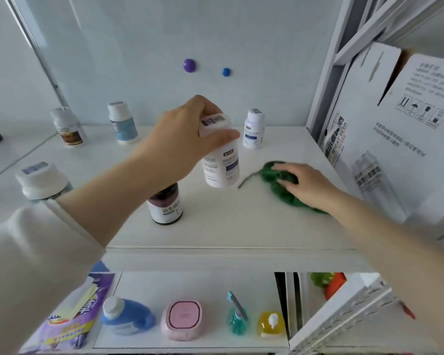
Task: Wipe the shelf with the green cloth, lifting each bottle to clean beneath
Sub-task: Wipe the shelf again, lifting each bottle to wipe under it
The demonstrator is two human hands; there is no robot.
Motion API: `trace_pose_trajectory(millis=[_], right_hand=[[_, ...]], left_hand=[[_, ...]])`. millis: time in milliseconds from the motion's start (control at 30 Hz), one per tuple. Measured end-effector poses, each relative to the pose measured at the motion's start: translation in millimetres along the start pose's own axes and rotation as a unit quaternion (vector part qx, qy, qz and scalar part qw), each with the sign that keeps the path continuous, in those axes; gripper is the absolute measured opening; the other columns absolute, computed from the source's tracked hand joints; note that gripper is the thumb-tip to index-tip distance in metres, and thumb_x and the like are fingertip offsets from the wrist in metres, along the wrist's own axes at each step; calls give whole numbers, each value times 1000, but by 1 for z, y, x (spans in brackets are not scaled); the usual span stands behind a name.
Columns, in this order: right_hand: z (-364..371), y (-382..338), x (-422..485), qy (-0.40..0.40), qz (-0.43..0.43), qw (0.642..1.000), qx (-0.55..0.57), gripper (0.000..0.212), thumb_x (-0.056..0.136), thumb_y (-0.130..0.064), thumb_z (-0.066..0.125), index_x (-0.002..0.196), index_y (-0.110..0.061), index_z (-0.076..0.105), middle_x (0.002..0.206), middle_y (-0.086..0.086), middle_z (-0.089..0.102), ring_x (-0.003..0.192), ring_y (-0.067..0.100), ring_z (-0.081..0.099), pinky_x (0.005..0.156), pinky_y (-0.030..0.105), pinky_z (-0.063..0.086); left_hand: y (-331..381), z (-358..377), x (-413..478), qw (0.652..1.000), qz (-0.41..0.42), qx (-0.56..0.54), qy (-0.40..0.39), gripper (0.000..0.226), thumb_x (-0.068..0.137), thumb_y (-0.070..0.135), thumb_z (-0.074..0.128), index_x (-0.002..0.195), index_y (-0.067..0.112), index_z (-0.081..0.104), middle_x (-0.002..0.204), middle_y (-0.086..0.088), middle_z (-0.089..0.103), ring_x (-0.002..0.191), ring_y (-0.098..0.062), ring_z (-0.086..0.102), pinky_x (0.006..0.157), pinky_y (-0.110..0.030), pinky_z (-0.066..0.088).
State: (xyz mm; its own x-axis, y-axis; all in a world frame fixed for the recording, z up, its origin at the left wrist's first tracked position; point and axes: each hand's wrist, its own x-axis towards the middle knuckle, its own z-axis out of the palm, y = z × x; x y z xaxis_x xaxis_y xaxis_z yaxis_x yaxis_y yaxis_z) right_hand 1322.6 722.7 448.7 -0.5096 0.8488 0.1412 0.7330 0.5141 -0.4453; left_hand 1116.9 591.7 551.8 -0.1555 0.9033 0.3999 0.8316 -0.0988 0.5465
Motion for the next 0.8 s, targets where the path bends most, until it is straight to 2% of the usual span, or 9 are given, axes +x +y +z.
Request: trace_pose_trajectory(millis=[67,100,233,333,433,500,633,733,800], right_hand=[[13,-13,18,17,32,998,-55,42,92,-28,49,133,-22,46,145,-1,40,134,19,34,109,28,25],[22,-25,20,9,11,998,-62,43,92,-28,48,134,-21,45,146,-2,39,135,19,32,110,29,23],[52,-73,-35,-35,-178,983,-19,41,90,-23,51,132,-23,48,143,-6,43,134,13,32,109,17,11],[53,-67,-66,-17,-207,978,-16,41,93,-22,45,134,-28,44,144,-14,39,135,4,26,105,10,3],[29,-27,-47,12,-75,997,-28,41,94,-18,41,134,-28,42,146,-13,36,137,9,26,110,19,8],[9,7,-29,42,51,996,-67,41,96,-19,36,136,-26,40,148,-9,33,138,15,25,113,31,15],[-1,38,-6,85,210,969,-104,43,96,-19,28,138,-26,35,149,-2,30,135,23,25,108,40,22],[2,31,-16,115,268,953,-87,44,96,-20,28,140,-24,30,150,0,27,134,28,23,107,42,22],[7,26,-41,123,271,950,-100,44,96,-25,28,141,-23,29,151,-1,25,136,27,21,108,43,20]], left_hand=[[-2,-1,-2,1000,-4,-14,1,31,76,48,59,98,30,47,81,22,48,72,6,47,54,7,31],[-3,-1,-3,1000,-4,-21,4,31,75,48,59,97,30,47,81,22,48,72,6,47,54,7,31],[0,3,-4,1000,7,-22,11,31,76,47,60,96,29,46,78,25,46,68,7,46,53,6,31],[10,8,-1,999,14,-31,-2,32,75,48,59,98,29,47,79,25,46,76,-5,50,54,-5,37],[20,12,1,999,23,-30,-17,39,71,52,56,100,27,49,81,24,49,97,-21,49,66,-23,34],[25,14,2,999,27,-27,-22,43,70,52,55,103,25,50,82,21,51,95,-20,49,70,-27,33],[32,20,4,998,44,-28,-27,45,68,53,53,104,25,50,83,18,53,76,-2,50,59,-13,34],[34,23,2,996,63,-38,-47,52,61,57,50,104,26,50,86,15,55,75,6,49,57,-6,34],[33,25,0,994,76,-43,-61,50,62,56,51,102,26,49,90,13,56,76,5,51,57,-4,37]])
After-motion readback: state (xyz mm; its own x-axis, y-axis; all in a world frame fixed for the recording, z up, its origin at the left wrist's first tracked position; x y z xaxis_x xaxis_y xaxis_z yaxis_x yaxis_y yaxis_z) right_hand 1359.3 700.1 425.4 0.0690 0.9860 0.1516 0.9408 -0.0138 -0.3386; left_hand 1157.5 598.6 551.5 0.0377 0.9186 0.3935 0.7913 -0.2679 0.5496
